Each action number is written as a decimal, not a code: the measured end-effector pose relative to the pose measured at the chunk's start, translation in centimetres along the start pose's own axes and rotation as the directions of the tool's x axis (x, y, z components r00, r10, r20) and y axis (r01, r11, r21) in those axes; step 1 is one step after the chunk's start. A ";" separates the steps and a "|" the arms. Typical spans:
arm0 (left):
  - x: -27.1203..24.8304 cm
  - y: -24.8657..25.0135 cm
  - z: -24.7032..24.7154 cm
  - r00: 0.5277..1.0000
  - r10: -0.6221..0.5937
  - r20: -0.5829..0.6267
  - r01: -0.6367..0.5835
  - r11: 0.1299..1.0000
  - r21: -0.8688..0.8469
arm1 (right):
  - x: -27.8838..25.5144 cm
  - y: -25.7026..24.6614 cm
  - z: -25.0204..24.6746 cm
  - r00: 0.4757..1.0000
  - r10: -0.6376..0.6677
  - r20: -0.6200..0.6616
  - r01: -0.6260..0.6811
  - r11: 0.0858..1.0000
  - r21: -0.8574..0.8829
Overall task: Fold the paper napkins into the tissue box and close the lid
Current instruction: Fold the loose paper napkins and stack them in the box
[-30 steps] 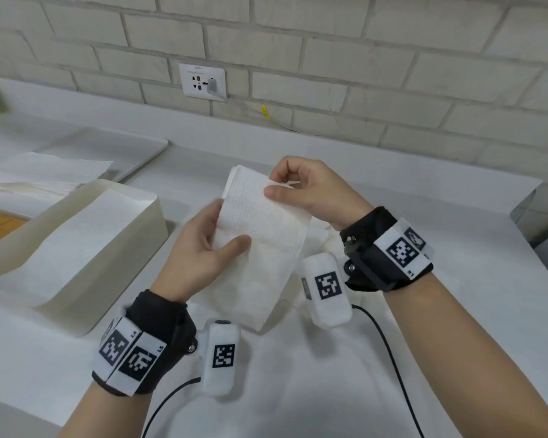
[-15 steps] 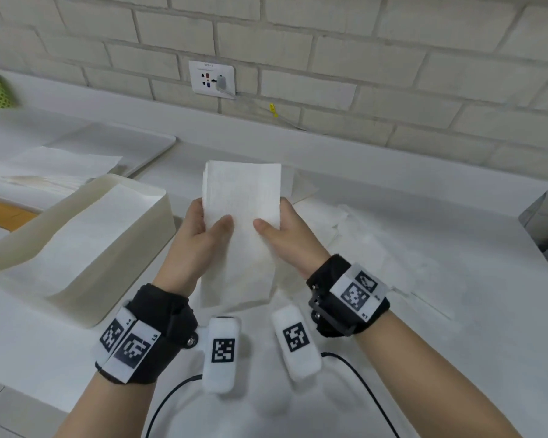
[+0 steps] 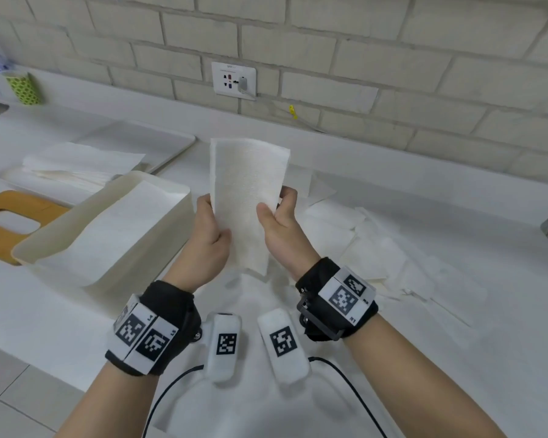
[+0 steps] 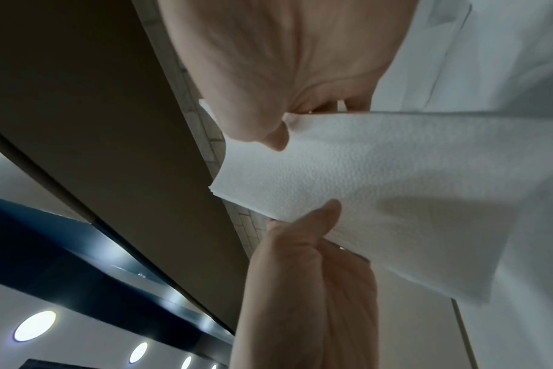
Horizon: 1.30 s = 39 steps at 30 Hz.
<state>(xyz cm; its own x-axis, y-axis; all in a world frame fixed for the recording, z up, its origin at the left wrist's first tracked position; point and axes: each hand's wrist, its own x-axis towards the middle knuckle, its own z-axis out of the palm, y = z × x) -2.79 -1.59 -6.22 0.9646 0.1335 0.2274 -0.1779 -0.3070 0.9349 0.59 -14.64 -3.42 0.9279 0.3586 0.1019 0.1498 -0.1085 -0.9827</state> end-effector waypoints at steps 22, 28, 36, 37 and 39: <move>1.6 -0.6 -0.5 0.995 0.004 -0.104 -0.017 0.993 -0.119 | 1.1 0.9 1.9 0.988 -0.023 -0.152 0.013 0.998 -0.067; 1.6 0.1 0.0 0.999 0.006 -0.053 -0.013 0.990 -0.140 | 1.2 0.7 1.6 0.993 0.036 -0.111 -0.042 0.998 -0.047; 1.2 -1.7 0.7 0.995 -0.097 0.000 0.096 0.978 -0.186 | 0.6 2.2 1.5 0.971 0.222 -0.084 -0.231 0.966 -0.117; 1.4 -1.5 0.8 0.997 -0.080 -0.016 0.075 0.977 -0.199 | 0.6 2.1 1.5 0.976 0.205 -0.081 -0.213 0.971 -0.107; 1.5 -1.3 0.8 0.998 -0.053 -0.036 0.044 0.974 -0.223 | 0.5 2.0 1.6 0.981 0.183 -0.058 -0.187 0.980 -0.068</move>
<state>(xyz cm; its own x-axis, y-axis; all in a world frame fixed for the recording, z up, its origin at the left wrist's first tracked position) -0.94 -1.74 -7.31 0.9650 0.1835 0.1872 -0.1745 -0.0832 0.9811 0.79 -13.24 -5.58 0.9579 0.2781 -0.0711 -0.0033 -0.2368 -0.9715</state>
